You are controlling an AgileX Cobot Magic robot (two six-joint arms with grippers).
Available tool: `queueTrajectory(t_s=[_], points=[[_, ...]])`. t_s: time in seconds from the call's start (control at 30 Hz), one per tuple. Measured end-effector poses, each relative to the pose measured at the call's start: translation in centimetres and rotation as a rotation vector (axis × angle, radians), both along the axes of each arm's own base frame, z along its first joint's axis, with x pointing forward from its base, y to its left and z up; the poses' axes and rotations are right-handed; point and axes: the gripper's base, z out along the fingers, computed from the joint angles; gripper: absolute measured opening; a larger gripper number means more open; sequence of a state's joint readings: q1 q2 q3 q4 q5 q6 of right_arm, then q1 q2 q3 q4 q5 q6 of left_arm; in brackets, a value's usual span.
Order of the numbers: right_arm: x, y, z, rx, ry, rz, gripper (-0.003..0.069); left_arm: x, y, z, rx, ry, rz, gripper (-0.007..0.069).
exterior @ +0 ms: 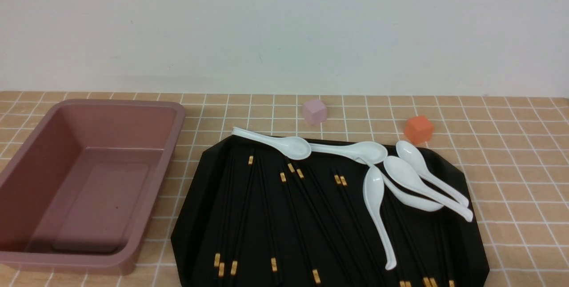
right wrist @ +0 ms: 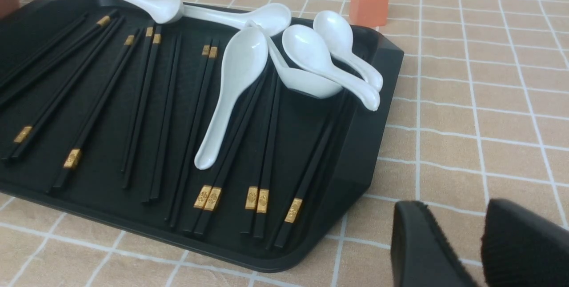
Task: On brown tablecloth take chopsticks from black tray and put them in box.
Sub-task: 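Reach over to the black tray and grasp a pair of chopsticks with the left gripper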
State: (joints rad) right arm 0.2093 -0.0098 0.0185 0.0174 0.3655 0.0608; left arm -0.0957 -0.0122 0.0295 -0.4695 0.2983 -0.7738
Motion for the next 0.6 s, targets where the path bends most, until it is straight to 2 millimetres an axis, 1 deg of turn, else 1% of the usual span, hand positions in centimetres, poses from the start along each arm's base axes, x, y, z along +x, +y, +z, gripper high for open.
queueTrajectory(t_s=[0.07,0.13,0.2,0.43,0.5,0.57,0.6], points=[[0.0,0.0,0.0,0.0,0.0,0.0,0.024,0.0,-0.2,0.3,-0.16,0.003,0.011,0.0239],[0.0,0.0,0.0,0.0,0.0,0.0,0.024,0.1,-0.2,0.6,-0.247,-0.004,0.022,0.0239],[0.0,0.0,0.0,0.0,0.0,0.0,0.024,0.1,-0.2,0.7,-0.295,-0.01,0.028,0.0239],[0.0,0.0,0.0,0.0,0.0,0.0,0.024,0.3,0.4,1.4,-0.337,-0.091,0.081,0.0227],[0.0,0.0,0.0,0.0,0.0,0.0,0.024,0.2,0.5,2.2,-0.333,-0.136,0.094,0.0189],[0.0,0.0,0.0,0.0,0.0,0.0,0.024,0.0,0.6,3.8,-0.293,-0.19,0.083,0.0121],[0.0,0.0,0.0,0.0,0.0,0.0,0.024,-0.1,0.6,4.0,-0.284,-0.198,0.081,0.0105]])
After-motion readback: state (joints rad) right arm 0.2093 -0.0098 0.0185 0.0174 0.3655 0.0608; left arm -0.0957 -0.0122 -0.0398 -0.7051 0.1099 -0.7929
